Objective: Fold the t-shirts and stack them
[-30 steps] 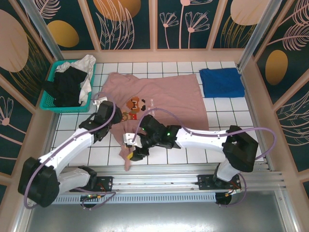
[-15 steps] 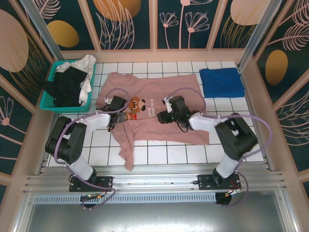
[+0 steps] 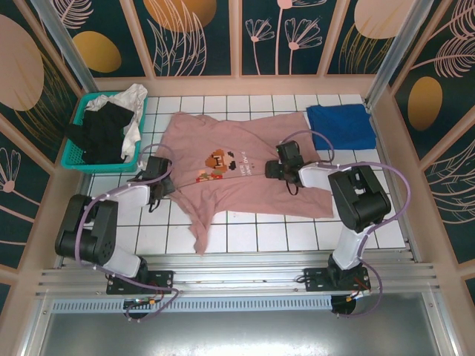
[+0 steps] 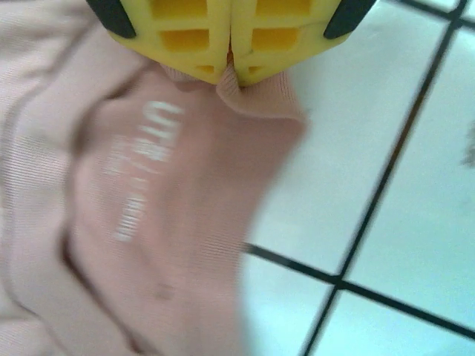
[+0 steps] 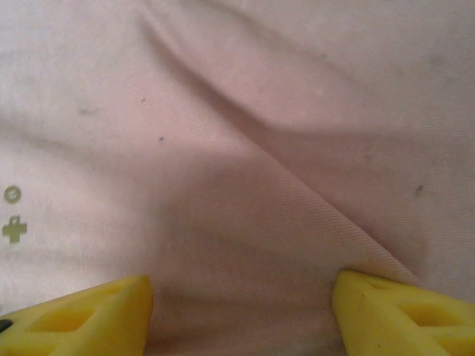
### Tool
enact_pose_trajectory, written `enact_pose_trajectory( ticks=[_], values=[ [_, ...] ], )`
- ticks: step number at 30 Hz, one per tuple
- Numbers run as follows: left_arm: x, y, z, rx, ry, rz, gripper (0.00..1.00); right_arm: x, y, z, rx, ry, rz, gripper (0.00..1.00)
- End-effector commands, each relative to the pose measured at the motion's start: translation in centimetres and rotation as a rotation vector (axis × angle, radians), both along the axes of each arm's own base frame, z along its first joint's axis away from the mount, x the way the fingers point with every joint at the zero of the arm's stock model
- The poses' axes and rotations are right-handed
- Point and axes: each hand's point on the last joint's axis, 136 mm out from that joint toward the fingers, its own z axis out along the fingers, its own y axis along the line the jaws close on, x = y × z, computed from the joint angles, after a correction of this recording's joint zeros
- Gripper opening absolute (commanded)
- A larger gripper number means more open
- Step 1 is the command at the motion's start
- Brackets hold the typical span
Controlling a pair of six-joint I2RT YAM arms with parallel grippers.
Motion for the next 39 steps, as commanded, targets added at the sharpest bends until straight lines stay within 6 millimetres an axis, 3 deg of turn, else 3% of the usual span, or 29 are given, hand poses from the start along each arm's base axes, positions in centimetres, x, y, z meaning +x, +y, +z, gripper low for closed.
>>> enact_pose_trajectory(
  ticks=[1,4,7,9,11,13,14,17,20,22,25,29,34,39],
  values=[
    [-0.5,1.3,2.5,-0.003,-0.075,0.074,0.00,-2.1,-4.2,-3.4,-0.070,0.163,-0.075,0.66],
    [-1.3,2.7,4.0,0.023,-0.129,0.137,0.00,-1.3,-3.9,-2.5,-0.049,0.147,-0.051,0.66],
    [-2.1,3.8,3.7,0.049,-0.122,0.173,0.00,-0.8,-3.6,-1.2,-0.060,0.111,-0.025,0.67],
    [-2.1,3.4,3.3,0.030,-0.099,0.158,0.00,-1.1,-2.9,-0.1,-0.082,0.081,0.006,0.67],
    [-1.8,2.1,3.0,-0.031,-0.098,0.117,0.07,-2.1,-0.8,1.5,-0.123,0.019,0.095,0.69],
    [-1.6,0.8,3.4,-0.097,-0.112,0.071,0.26,-3.5,1.8,3.1,-0.188,-0.066,0.216,0.71],
    [-1.6,0.4,3.8,-0.113,-0.123,0.058,0.28,-4.7,3.6,3.7,-0.230,-0.118,0.300,0.71],
    [-1.3,-0.5,5.7,-0.127,-0.164,0.027,0.32,-8.3,8.3,5.2,-0.315,-0.287,0.522,0.72],
    [-1.0,-1.8,7.6,-0.125,-0.192,-0.018,0.38,-10.4,10.8,6.6,-0.324,-0.400,0.621,0.72],
    [-0.5,-4.2,8.1,-0.168,-0.212,-0.090,0.39,-11.7,12.7,7.0,-0.244,-0.423,0.715,0.72],
    [-0.2,-8.5,6.5,-0.261,-0.175,-0.206,0.37,-13.2,14.5,6.0,-0.188,-0.414,0.822,0.72],
    [-0.7,-9.8,2.6,-0.299,-0.097,-0.219,0.37,-13.2,14.4,2.9,-0.273,-0.316,0.832,0.72],
    [-2.0,-7.4,-0.7,-0.207,0.002,-0.140,0.38,-12.7,11.6,-0.2,-0.352,-0.131,0.723,0.72],
    [-3.3,-3.4,-2.2,-0.162,0.040,-0.042,0.38,-12.4,8.3,-1.3,-0.361,-0.010,0.604,0.71]
  ],
)
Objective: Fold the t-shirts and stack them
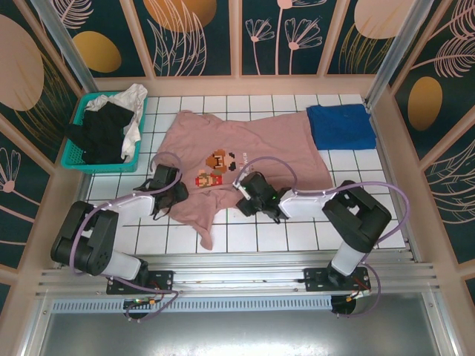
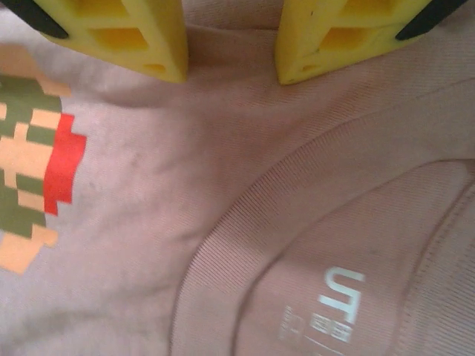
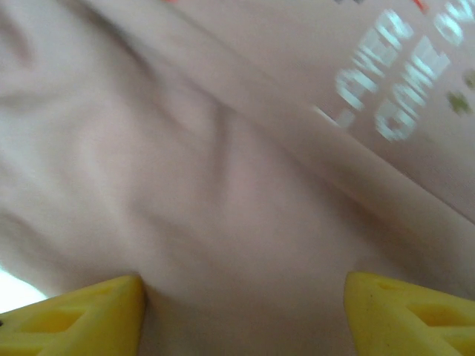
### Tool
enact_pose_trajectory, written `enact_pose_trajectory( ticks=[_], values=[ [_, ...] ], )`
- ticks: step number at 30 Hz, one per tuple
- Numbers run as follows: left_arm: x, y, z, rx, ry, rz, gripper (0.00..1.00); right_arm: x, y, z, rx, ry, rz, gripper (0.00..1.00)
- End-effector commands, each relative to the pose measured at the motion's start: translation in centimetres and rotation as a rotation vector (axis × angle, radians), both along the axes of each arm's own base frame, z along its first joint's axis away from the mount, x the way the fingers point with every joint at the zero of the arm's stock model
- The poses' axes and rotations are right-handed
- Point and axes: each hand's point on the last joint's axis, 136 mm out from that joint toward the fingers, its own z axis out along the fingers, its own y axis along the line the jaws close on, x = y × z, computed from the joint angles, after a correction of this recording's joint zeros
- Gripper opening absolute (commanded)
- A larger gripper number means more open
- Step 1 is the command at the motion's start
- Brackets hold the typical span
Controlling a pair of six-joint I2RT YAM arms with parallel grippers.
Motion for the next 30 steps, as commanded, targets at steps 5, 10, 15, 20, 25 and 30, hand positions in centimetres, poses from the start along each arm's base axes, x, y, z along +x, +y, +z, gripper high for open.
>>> enact_pose_trajectory(
  ticks=[5,10,15,20,25,30],
  values=[
    [-2.0,5.3,-2.1,0.136,0.087,0.115,0.38,0.1,-4.5,-0.5,-0.062,0.130,-0.133,0.71],
    [-1.3,5.4,-1.7,0.144,0.076,0.104,0.39,1.2,-8.8,0.2,-0.146,0.096,-0.200,0.72],
    [0.3,3.4,0.6,0.100,0.017,0.008,0.44,-0.2,-4.7,4.2,0.001,0.016,-0.024,0.73],
    [0.1,-1.2,5.7,0.149,-0.098,-0.129,0.53,-1.7,-1.9,6.7,0.131,-0.058,0.069,0.77],
    [-4.5,-5.7,6.0,0.129,-0.075,-0.226,0.53,3.3,-10.1,5.9,0.244,0.042,-0.432,0.77],
    [-9.8,-8.5,4.0,0.142,0.018,-0.283,0.52,4.6,-16.1,3.4,0.264,0.134,-0.742,0.78]
  ],
)
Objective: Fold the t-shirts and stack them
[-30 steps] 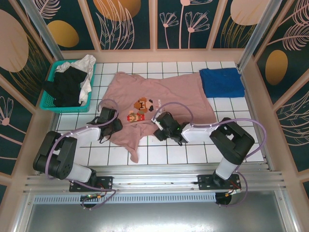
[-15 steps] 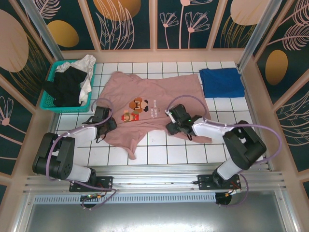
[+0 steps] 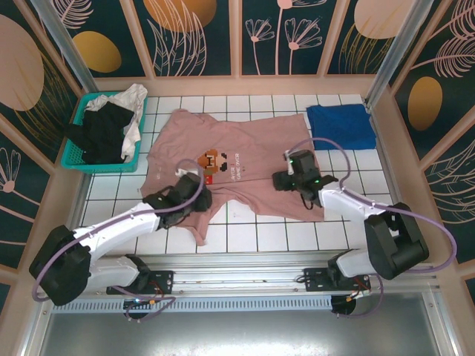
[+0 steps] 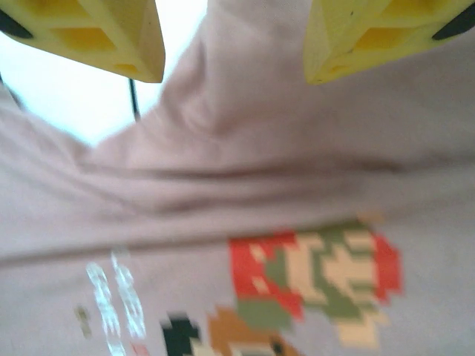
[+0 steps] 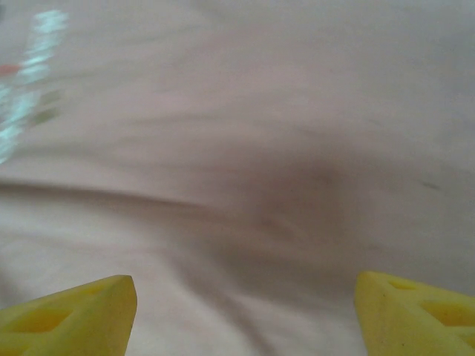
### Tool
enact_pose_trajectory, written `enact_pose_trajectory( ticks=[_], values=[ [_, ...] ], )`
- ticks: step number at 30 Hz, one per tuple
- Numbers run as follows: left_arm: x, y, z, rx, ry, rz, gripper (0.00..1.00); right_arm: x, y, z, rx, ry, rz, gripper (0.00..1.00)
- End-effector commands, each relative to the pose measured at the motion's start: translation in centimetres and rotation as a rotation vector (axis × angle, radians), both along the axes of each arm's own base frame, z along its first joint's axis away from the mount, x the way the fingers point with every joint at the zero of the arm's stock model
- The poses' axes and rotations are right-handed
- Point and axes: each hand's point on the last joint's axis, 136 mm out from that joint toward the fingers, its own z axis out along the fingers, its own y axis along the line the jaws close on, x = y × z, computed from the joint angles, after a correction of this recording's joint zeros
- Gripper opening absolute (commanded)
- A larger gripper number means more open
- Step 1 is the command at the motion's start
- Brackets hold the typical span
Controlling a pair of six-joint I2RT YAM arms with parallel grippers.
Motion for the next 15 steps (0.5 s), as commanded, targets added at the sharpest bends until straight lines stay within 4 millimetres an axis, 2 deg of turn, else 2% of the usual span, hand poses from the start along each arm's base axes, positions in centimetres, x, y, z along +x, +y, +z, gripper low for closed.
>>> enact_pose_trajectory(
  ticks=[1,6,12,15],
  values=[
    [-3.9,2.0,-2.6,0.112,0.114,0.084,0.52,-0.9,-2.5,-2.3,0.029,0.109,-0.190,0.79],
    [-7.3,3.8,-3.5,0.180,0.173,0.155,0.52,-0.5,-5.1,-2.5,0.070,0.110,-0.329,0.80],
    [-8.8,2.9,-4.0,0.174,0.195,0.140,0.48,-0.4,-6.6,-4.1,0.118,0.156,-0.416,0.80],
    [-9.7,3.6,-5.4,0.188,0.230,0.150,0.34,-0.4,-7.1,-4.9,0.156,0.178,-0.449,0.80]
  ],
)
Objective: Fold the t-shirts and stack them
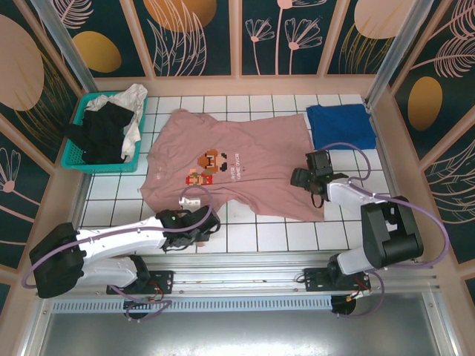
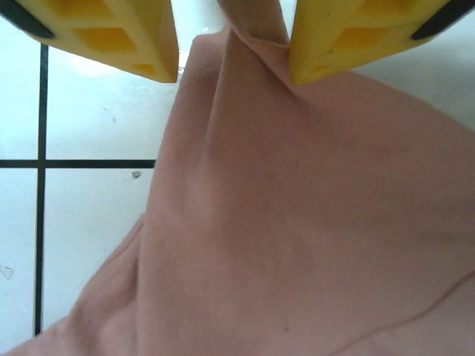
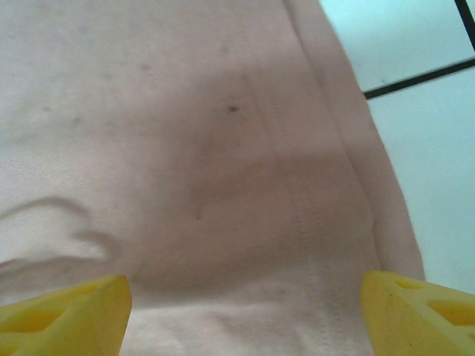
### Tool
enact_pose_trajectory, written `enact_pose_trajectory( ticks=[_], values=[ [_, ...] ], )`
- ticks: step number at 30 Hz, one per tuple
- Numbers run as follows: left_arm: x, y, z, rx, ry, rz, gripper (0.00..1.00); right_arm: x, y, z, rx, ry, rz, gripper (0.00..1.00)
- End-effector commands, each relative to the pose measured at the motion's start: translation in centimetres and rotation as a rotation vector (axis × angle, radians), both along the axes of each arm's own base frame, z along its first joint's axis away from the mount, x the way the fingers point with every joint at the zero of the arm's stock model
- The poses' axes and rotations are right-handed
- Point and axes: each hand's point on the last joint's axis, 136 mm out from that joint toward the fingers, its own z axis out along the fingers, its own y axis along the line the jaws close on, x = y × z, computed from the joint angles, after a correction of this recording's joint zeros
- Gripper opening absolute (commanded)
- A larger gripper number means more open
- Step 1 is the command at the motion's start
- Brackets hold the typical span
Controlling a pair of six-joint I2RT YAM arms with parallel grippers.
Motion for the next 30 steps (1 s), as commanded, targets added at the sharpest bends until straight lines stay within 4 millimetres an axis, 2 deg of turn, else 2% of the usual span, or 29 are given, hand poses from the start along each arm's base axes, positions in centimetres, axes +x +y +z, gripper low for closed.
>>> enact_pose_trajectory(
  ticks=[1,6,8,12,17,19,22,24,25,27,29,30],
  values=[
    [-1.4,2.3,-1.7,0.054,0.046,0.059,0.28,-0.3,-0.6,-1.4,0.063,0.025,-0.069,0.80],
    [-1.9,3.6,-1.6,-0.013,0.016,0.105,0.13,-0.2,-1.2,-1.9,0.100,0.033,-0.090,0.80],
    [-2.0,4.1,-1.4,-0.048,-0.004,0.132,0.00,-0.2,-1.5,-1.9,0.100,0.034,-0.096,0.80],
    [-2.5,6.9,-0.5,-0.039,-0.033,0.242,0.00,-0.2,-2.5,-1.9,0.103,0.033,-0.122,0.80],
    [-1.7,7.9,1.5,-0.044,-0.103,0.315,0.00,-0.3,-3.0,-1.8,0.110,0.030,-0.132,0.80],
    [-1.1,8.2,3.4,-0.034,-0.143,0.330,0.00,-0.5,-3.0,-2.0,0.109,0.034,-0.130,0.80],
    [0.7,6.2,8.3,-0.156,-0.250,0.283,0.00,-0.9,-2.1,-2.2,0.153,0.040,-0.103,0.80],
    [1.2,5.9,11.2,-0.200,-0.298,0.266,0.00,-1.0,-1.7,-2.1,0.176,0.034,-0.088,0.80],
    [1.2,6.1,11.9,-0.202,-0.307,0.270,0.00,-1.1,-1.9,-2.1,0.172,0.033,-0.099,0.80],
    [1.1,7.0,12.1,-0.176,-0.310,0.291,0.00,-1.1,-2.2,-2.0,0.161,0.026,-0.110,0.80],
    [0.8,8.0,11.2,-0.149,-0.303,0.325,0.00,-0.9,-2.3,-1.6,0.157,0.015,-0.112,0.80],
    [0.6,8.2,10.8,-0.145,-0.300,0.334,0.09,-0.9,-2.3,-1.5,0.155,0.009,-0.111,0.80]
  ],
)
